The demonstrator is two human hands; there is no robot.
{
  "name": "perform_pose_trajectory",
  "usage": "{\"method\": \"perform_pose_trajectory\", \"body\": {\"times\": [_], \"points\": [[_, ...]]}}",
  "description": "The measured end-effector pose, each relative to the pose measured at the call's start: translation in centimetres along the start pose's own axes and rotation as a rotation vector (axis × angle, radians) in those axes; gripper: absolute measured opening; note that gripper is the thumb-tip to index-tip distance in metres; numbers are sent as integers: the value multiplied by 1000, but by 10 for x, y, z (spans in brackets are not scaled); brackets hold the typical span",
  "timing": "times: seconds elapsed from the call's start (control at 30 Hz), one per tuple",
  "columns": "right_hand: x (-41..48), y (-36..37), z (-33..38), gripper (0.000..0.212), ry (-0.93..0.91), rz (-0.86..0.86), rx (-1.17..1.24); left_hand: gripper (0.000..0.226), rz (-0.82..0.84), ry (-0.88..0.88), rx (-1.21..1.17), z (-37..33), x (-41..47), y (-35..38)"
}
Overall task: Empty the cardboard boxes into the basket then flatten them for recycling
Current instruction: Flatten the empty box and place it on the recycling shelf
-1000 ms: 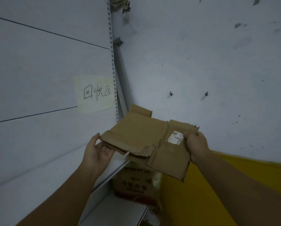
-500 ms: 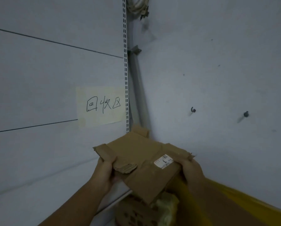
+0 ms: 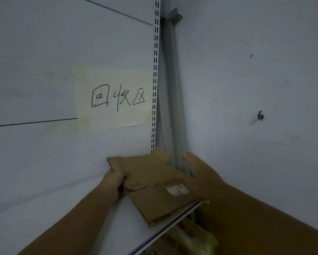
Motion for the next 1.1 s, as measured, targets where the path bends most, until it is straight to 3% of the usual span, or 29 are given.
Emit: {"method": "perform_pose_trajectory", "body": {"times": [0.1,0.2,0.3,0.43,0.57,0.67,0.8,0.9,1.0,1.1], "points": [[26,38,1,70,-195,204,-127,34,-145,23,103,-4,18,3],[41,64,-18,71,-199,392,-187,41,-395,132,301,-5,15,-2],[51,78,-32,71,-251,440,-167,53,-591,259,498,-1,2,1],[67,75,-31,66,-346,419,-180,67,-659,349,595,0,-7,12],[69,85,-41,73,-370,516,-57,67,-747,275,608,3,-10,11],[68,85,-46,76,-375,532,-56,54,-851,238,685,2,-12,20],[68,77,-43,58,-435,484,-71,40,-1033,2,1066,-6,-23,29],[68,74,-38,44,-494,516,-129,45,-955,44,1331,-3,-44,16],[84,78,-31,23,-415,436,-48,54,-909,81,1462,2,-88,-10],[89,84,11,26,-350,482,-168,56,-958,137,1500,4,-160,-49]]}}
Point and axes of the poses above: each hand's wrist, its own x-axis towards the middle knuckle, its own y-axis out of the palm, z = x × y, the point moved 5 cm from there along x, towards the middle knuckle, and after that the axes turned 12 degrees about -y, right-handed, at the moved point
